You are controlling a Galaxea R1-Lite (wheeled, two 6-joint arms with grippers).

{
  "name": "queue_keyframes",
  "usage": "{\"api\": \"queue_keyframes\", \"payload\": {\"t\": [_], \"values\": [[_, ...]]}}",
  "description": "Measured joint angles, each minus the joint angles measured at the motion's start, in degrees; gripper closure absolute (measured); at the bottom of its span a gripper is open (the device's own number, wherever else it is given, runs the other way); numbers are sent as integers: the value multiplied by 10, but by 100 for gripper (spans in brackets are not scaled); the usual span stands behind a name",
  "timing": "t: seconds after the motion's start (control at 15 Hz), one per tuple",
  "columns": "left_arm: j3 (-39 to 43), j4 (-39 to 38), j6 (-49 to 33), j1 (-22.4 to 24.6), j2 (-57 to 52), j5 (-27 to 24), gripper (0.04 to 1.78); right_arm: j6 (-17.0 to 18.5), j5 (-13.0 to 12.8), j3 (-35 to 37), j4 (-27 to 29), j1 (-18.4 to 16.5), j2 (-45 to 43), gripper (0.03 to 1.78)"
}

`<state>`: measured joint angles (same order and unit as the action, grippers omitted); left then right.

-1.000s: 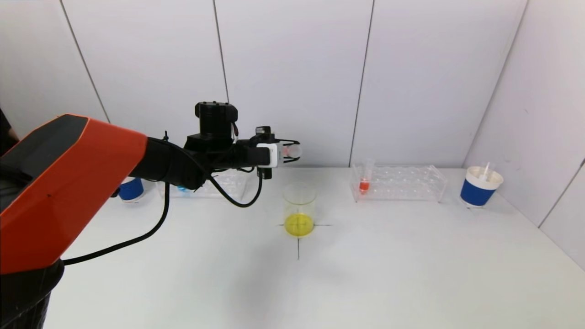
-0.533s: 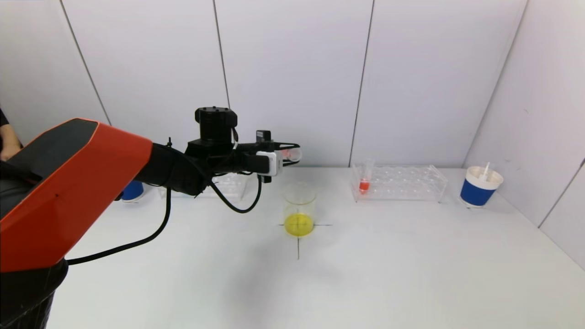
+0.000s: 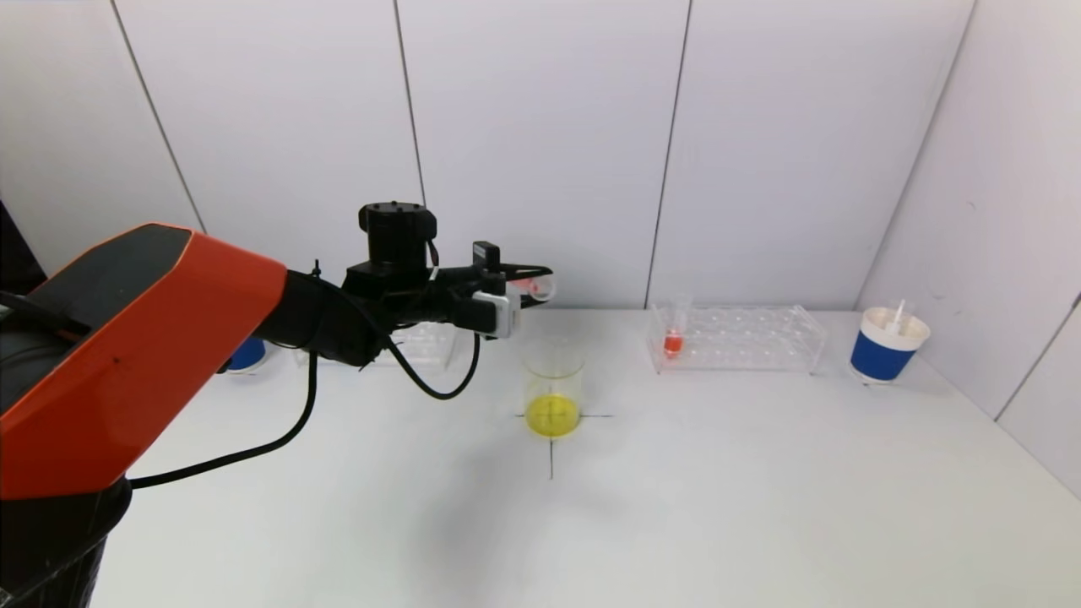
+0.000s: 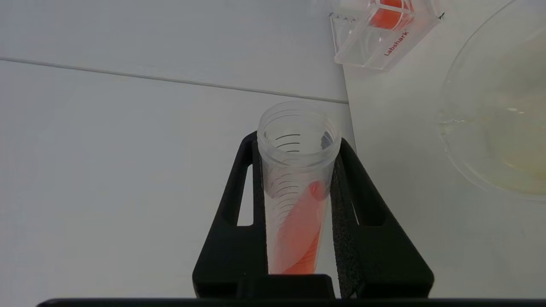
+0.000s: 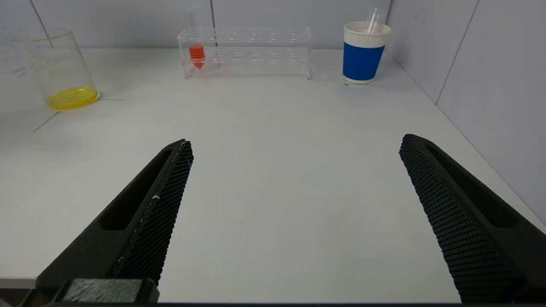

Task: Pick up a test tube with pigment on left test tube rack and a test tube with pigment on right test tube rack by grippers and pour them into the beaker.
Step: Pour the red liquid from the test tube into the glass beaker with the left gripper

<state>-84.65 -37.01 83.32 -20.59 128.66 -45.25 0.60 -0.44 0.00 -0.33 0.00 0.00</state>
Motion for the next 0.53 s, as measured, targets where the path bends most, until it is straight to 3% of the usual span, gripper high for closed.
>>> {"api": "queue_keyframes", "payload": {"t": [0.53], "values": [[31, -45, 40, -3, 3, 0, 138, 0, 0, 0, 0, 0, 0, 5]]}}
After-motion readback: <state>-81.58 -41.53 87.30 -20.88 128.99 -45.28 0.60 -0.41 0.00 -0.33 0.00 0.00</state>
